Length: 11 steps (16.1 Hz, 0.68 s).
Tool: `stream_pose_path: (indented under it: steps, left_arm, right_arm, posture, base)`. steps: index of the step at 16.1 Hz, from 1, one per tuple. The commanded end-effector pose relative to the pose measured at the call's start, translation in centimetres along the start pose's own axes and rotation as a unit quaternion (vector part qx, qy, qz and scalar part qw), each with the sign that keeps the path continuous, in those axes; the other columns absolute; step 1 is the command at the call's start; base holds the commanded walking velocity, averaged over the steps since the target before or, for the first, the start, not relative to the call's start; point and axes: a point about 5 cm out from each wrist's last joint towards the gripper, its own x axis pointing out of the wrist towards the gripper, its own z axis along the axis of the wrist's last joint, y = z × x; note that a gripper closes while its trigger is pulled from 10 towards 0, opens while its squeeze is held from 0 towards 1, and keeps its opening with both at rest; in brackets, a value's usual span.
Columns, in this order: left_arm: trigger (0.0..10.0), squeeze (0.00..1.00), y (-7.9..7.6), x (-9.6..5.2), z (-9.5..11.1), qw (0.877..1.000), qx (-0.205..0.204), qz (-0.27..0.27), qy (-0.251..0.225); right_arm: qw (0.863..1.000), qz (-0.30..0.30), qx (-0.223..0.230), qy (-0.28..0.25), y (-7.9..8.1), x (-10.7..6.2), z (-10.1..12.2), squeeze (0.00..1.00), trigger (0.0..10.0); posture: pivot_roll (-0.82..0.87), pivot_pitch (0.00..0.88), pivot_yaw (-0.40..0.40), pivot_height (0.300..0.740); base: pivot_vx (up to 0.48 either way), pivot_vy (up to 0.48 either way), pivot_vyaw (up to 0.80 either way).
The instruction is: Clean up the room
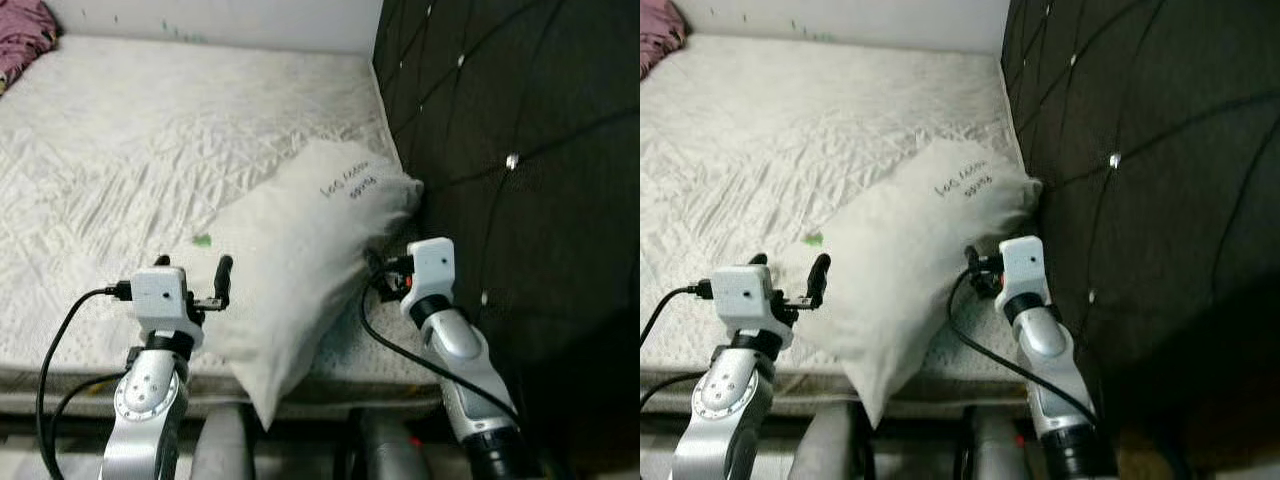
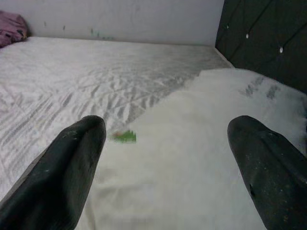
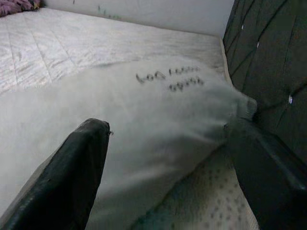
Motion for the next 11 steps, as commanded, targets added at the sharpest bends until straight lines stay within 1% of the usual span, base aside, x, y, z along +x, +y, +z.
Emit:
stream_pose_path:
  steps: [1, 3, 5, 6, 7, 9, 10, 11]
  left_arm:
    - [10.0, 0.0, 0.3, -0.2, -0.2, 1.0, 0.005, 0.01, 0.007]
    - [10.0, 0.0, 0.5, -0.2, -0.2, 1.0, 0.01, 0.02, 0.006]
    - [10.0, 0.0, 1.2, -0.1, -0.1, 0.999, 0.007, 0.047, 0.006]
    - [10.0, 0.0, 1.3, -0.1, -0.1, 0.999, 0.008, 0.052, 0.006]
    - [10.0, 0.0, 1.7, -0.1, -0.2, 0.997, 0.01, 0.071, 0.015]
    - [10.0, 0.0, 3.3, -0.5, -0.6, 0.99, -0.011, 0.136, 0.033]
    - [10.0, 0.0, 3.7, -0.7, -0.8, 0.988, -0.011, 0.149, 0.038]
    - [10.0, 0.0, 4.5, -1.4, -0.9, 0.984, -0.014, 0.17, 0.047]
  right_arm:
    - [1.0, 0.0, 0.001, 0.004, -0.2, -0.1, -0.2, 0.0, 10.0]
    - [1.0, 0.0, 0.0, 0.006, -0.1, -0.1, -0.2, 0.0, 10.0]
    - [1.0, 0.004, 0.002, 0.007, -0.1, -0.1, -0.2, 0.0, 10.0]
    - [1.0, 0.009, 0.0, 0.007, 0.0, 0.0, -0.2, 0.0, 10.0]
    - [1.0, 0.015, -0.003, 0.007, 0.1, 0.0, -0.1, 0.0, 10.0]
    - [1.0, 0.03, -0.006, 0.008, 0.4, 0.1, 0.0, 0.0, 10.0]
    - [0.999, 0.036, -0.006, 0.013, 0.5, 0.2, 0.0, 0.0, 10.0]
    - [0.998, 0.058, -0.01, 0.025, 1.0, 0.3, -0.1, 0.0, 10.0]
  posture:
    - [0.04, 0.085, -0.063, 0.594]
    - [0.04, 0.085, -0.063, 0.594]
    - [0.04, 0.091, -0.072, 0.594]
    - [0.04, 0.093, -0.073, 0.594]
    - [0.04, 0.097, -0.076, 0.594]
    - [0.04, 0.112, -0.077, 0.594]
    - [0.04, 0.126, -0.078, 0.594]
    - [0.05, 0.15, -0.077, 0.594]
  base:
    - [0.0, 0.0, 0.0]
    - [0.0, 0.0, 0.0]
    - [0.0, 0.0, 0.0]
    - [0.0, 0.0, 0.0]
    - [0.0, 0.0, 0.0]
    - [0.0, 0.0, 0.0]
    - [0.0, 0.0, 0.0]
    - [0.0, 0.0, 0.0]
